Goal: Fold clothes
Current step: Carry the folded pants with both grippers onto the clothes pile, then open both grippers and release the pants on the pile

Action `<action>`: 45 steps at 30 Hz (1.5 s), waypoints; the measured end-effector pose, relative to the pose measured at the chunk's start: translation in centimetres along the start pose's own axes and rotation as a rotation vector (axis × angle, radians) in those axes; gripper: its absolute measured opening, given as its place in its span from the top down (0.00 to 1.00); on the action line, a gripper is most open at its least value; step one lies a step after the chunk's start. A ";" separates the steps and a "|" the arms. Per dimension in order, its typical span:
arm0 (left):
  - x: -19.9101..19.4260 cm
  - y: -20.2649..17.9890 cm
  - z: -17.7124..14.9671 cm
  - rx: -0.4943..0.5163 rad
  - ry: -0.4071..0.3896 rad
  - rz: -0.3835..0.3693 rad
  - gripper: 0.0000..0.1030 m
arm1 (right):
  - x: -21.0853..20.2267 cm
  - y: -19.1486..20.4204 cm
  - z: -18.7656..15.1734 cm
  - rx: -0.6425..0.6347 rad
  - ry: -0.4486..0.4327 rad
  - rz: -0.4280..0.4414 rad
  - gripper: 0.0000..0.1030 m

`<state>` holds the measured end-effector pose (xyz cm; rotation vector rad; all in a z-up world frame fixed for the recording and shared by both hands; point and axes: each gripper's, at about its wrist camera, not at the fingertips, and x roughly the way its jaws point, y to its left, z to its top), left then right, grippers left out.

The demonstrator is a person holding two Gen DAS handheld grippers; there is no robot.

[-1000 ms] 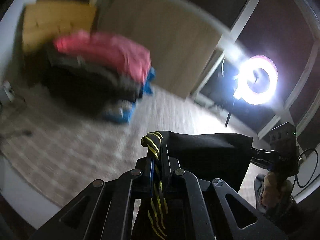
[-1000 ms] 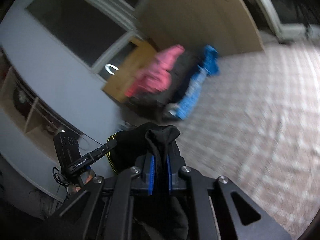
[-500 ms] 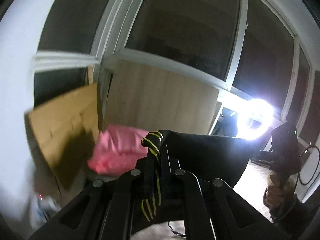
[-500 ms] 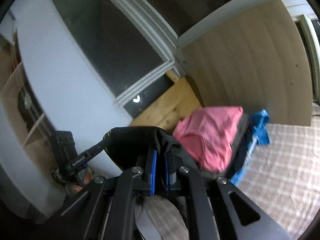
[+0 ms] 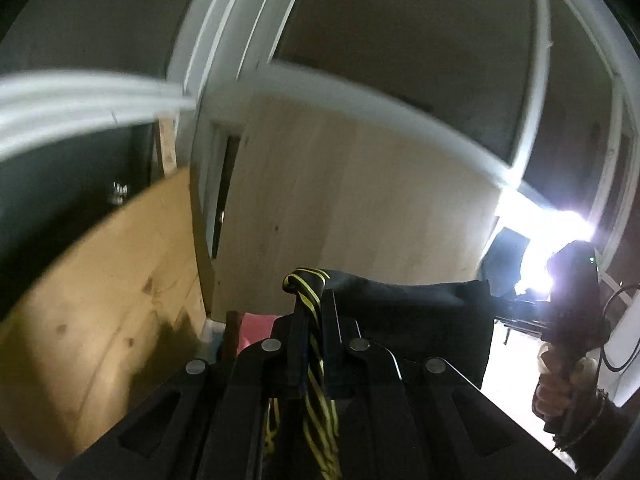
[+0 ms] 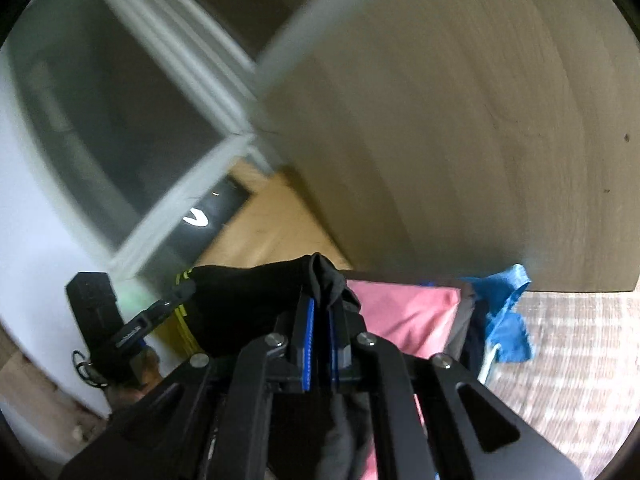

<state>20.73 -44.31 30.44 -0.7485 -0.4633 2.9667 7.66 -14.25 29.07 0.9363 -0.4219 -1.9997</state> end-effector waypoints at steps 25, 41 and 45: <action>9.9 1.9 -4.3 0.022 0.320 0.187 0.83 | 2.0 0.2 0.2 -0.192 -0.010 -0.278 0.42; -0.8 -5.9 -9.1 0.069 0.266 0.179 0.55 | 0.5 6.6 -9.2 -0.370 0.170 -0.294 0.42; -0.3 -5.3 -12.5 0.001 0.351 0.200 0.55 | 0.4 6.4 -13.2 -0.383 0.266 -0.352 0.42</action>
